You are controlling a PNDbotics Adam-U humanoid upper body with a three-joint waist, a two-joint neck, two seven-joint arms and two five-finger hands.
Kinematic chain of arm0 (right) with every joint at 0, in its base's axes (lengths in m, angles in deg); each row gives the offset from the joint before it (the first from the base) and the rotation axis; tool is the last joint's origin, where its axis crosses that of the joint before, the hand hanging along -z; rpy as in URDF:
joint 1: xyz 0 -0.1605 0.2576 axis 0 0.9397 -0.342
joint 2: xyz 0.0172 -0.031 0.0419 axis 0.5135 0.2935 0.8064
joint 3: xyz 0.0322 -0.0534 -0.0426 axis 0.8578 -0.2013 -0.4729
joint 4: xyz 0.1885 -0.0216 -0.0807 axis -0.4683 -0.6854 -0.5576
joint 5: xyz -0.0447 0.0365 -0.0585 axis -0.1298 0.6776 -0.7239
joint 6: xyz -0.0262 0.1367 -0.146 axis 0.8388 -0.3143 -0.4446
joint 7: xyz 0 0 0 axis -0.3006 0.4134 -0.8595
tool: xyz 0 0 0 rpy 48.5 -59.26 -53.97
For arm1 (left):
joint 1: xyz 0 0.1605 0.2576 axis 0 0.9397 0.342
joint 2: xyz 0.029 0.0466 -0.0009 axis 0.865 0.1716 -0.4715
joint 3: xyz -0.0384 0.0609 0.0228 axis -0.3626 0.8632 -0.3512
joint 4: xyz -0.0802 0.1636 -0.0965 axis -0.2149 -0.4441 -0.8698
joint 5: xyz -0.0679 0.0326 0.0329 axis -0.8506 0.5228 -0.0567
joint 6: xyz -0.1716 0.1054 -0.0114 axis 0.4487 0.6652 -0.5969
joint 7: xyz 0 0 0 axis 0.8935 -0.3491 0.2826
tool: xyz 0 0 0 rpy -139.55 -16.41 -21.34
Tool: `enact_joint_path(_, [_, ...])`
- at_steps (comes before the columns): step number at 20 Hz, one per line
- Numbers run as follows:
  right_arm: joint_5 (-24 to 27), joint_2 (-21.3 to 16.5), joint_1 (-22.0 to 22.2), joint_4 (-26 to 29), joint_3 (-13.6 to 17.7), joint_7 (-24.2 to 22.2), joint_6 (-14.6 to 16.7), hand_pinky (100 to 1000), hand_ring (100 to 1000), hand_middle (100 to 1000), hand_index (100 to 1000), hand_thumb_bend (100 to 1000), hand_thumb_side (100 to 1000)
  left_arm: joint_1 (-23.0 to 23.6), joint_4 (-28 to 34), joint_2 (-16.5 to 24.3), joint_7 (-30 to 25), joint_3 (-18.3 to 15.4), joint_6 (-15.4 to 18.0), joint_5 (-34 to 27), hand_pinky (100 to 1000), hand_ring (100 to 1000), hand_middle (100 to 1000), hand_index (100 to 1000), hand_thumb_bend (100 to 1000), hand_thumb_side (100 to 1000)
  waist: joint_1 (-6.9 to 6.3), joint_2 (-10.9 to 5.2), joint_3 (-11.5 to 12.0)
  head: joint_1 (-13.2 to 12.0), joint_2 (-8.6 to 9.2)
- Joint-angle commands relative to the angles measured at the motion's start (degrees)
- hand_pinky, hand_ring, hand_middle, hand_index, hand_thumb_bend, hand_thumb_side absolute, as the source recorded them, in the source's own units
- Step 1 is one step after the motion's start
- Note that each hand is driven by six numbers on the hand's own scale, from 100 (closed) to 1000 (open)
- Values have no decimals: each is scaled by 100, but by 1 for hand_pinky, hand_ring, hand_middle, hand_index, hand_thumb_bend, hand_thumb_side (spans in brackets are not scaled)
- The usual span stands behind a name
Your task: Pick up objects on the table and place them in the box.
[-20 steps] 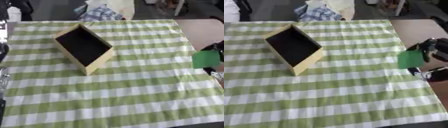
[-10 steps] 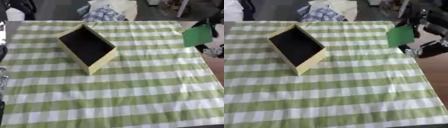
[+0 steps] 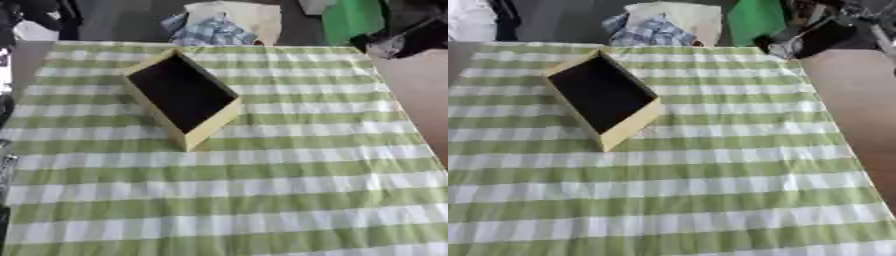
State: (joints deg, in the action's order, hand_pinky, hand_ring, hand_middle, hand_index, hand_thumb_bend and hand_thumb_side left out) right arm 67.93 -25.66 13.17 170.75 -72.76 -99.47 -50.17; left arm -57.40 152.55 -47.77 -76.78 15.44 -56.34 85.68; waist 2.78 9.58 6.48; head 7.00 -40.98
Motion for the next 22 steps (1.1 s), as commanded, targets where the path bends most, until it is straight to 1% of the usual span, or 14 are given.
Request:
enact_joint_path(1, [34,308,-424,-368,-43,-209,65,496,392,256,556,100,239,-119,82,-6,-16,4,13,-43,528,605,573,727,100,565,-23,-66,34,36,39])
enact_joint_path(6, [-276,1066,-1019,-976,-83,-351,147,500,393,256,557,100,254,-210,82,-68,-23,18,38,-73,529,606,574,727,100,565,-37,-16,169,158,68])
enact_joint_path(9, [-521,1446,-1241,-1323,-65,-316,235,497,394,259,561,100,270,-276,82,-103,-27,30,54,-83,530,606,574,727,100,565,-31,24,263,237,79])
enact_joint_path(10, [-603,1558,-1302,-1410,-51,-293,258,498,394,259,562,100,294,-299,82,-115,-28,31,59,-88,530,607,575,727,100,565,-26,40,300,261,88])
enact_joint_path(11, [-689,1660,-1359,-1493,-38,-269,278,499,394,259,562,100,271,-323,82,-127,-29,34,62,-89,530,607,575,727,100,565,-19,59,334,284,100])
enact_joint_path(16, [-1216,2069,-1555,-2026,43,-105,331,501,397,261,562,100,274,-407,82,-185,-59,62,75,-140,531,607,575,727,100,566,30,120,463,400,134])
enact_joint_path(19, [-1519,2267,-1618,-2341,93,20,365,471,399,264,564,100,282,-452,82,-211,-80,73,79,-164,532,607,575,727,100,566,55,165,541,453,147])
enact_joint_path(21, [-1725,2380,-1651,-2547,135,114,373,467,402,265,565,100,290,-494,82,-229,-88,77,88,-177,532,608,576,727,100,566,67,192,589,472,147])
enact_joint_path(22, [-1825,2439,-1659,-2657,169,176,370,463,401,265,564,100,279,-518,82,-240,-92,79,93,-183,532,608,576,727,100,566,72,208,619,483,148])
